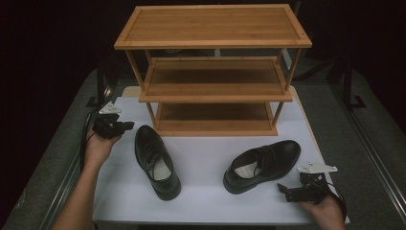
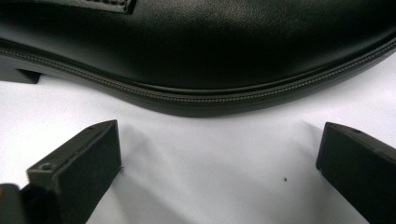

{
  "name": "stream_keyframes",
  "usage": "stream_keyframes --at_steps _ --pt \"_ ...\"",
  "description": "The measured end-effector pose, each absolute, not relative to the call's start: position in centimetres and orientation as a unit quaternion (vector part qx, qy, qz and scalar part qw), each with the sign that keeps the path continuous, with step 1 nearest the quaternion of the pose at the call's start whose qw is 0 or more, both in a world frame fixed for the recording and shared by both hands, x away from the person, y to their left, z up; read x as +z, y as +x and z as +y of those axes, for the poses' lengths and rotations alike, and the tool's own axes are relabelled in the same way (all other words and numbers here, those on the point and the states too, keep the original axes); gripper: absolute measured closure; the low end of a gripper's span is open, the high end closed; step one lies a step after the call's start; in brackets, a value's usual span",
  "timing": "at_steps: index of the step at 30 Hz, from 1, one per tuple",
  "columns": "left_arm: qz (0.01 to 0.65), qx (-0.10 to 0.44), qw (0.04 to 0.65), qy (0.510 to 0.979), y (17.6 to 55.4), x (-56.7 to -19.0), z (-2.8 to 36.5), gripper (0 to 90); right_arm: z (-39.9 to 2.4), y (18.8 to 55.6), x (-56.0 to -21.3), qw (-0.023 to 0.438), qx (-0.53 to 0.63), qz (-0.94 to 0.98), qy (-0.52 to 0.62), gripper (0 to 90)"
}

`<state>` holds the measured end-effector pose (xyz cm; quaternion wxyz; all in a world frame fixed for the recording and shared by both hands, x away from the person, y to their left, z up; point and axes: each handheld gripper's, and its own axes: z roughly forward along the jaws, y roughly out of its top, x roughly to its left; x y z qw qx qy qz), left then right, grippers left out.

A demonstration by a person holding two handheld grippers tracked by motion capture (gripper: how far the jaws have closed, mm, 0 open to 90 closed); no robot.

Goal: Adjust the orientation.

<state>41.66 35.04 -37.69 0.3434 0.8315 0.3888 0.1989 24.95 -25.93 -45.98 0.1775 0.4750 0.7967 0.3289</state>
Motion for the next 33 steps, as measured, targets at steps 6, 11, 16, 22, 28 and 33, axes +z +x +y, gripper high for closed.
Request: stream_keyframes --at_steps 6,11,16,22,28,33 --pt "0.388 0.2 0.335 0.835 43.6 -38.7 34.9 89.9 -25.9 25.0 -46.0 0.177 0.329 0.797 0.475 0.0" --pt "0.397 0.192 0.333 0.834 44.8 -40.3 35.3 90.0 -25.9 25.0 -46.0 0.177 0.329 0.797 0.475 0.0" --pt "0.407 0.184 0.332 0.831 45.3 -41.2 35.6 90.0 -25.9 25.0 -46.0 0.177 0.329 0.797 0.475 0.0" --pt "0.407 0.168 0.329 0.836 45.6 -42.1 35.3 90.0 -26.0 24.9 -46.0 0.177 0.329 0.797 0.475 0.0" --pt "0.404 0.161 0.319 0.842 45.5 -42.3 34.9 90.0 -26.0 24.9 -46.0 0.177 0.33 0.797 0.475 0.0" --pt "0.403 0.16 0.314 0.845 45.2 -42.2 34.6 90.0 -26.0 25.0 -46.0 0.177 0.329 0.797 0.475 0.0"
